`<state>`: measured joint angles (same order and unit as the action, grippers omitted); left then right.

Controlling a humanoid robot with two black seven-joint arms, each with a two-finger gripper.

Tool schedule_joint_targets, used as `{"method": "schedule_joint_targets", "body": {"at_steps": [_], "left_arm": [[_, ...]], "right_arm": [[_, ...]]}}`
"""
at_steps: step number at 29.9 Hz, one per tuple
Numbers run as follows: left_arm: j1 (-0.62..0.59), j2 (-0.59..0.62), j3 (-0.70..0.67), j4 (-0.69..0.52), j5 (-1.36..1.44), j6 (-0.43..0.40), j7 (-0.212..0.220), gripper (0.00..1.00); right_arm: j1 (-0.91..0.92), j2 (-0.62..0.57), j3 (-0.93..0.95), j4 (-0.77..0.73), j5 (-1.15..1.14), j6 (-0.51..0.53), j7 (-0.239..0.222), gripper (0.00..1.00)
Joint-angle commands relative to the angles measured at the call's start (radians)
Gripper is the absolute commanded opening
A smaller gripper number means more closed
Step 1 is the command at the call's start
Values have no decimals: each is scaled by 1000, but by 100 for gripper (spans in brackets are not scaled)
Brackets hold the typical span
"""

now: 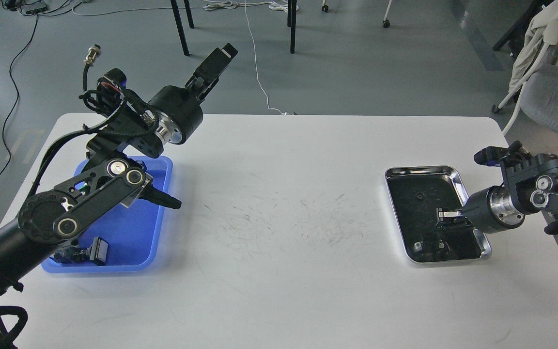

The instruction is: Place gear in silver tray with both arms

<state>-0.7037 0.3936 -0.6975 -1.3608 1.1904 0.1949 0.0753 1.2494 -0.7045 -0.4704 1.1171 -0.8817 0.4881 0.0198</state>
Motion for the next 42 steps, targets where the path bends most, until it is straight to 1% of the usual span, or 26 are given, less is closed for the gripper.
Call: {"method": "schedule_joint_targets", "body": {"at_steps": [1,5,7,8,9,10,11,13,14,19,25,29,31,33,35,38,40,42], "left_arm": [[0,-2,-4,3,0,0,0,98],[0,-1,-4,5,-2,0,0,98],[0,1,-2,5,-2,-3,0,98],[0,1,-4,5,-2,-3,0,98],[0,1,-4,5,-2,-3,0,98],[0,-1,-4,5,-2,-3,0,98],[0,-2,-4,5,-2,-3,0,98],[0,-4,-4,5,-2,-3,0,98],[0,-4,-4,5,-2,-3,0,98],[0,-5,-4,6,-2,-3,0,98],[-2,-2,-2,6,-2,-3,0,98],[-2,-4,-4,8,-3,-3,0,98],[-2,-5,-7,14,-12,-3,0,98],[-2,-7,-11,37,-15,-2,0,98],[-3,-18,-17,63,-21,0,0,98],[-2,-48,-57,109,-87,1,1,98],[0,-62,-83,141,-165,6,3,98],[1,-74,-103,192,-257,14,3,98]], "right_arm": [[-2,19,-1,-14,0,-5,0,2],[-1,25,4,-48,1,-5,0,2],[-1,33,6,-68,1,-5,0,4],[-1,37,7,-75,1,-5,0,6],[-2,40,7,-80,1,-8,0,13],[-4,43,9,-88,1,-11,0,24],[-8,48,10,-94,4,-16,0,41],[-12,48,16,-100,10,-20,2,92],[-10,48,21,-100,13,-19,2,97],[-10,40,73,-94,18,-14,5,97],[-12,19,205,-88,32,-6,6,97],[-18,-32,405,-120,159,-22,8,97],[-33,-29,520,-172,269,-25,11,97],[-56,-23,645,-236,434,-34,11,97],[-80,-13,760,-316,652,-51,6,97],[-116,16,875,-413,977,-56,6,97],[-163,22,920,-430,1154,-57,6,97],[-255,23,958,-409,1307,-46,8,97]]}}
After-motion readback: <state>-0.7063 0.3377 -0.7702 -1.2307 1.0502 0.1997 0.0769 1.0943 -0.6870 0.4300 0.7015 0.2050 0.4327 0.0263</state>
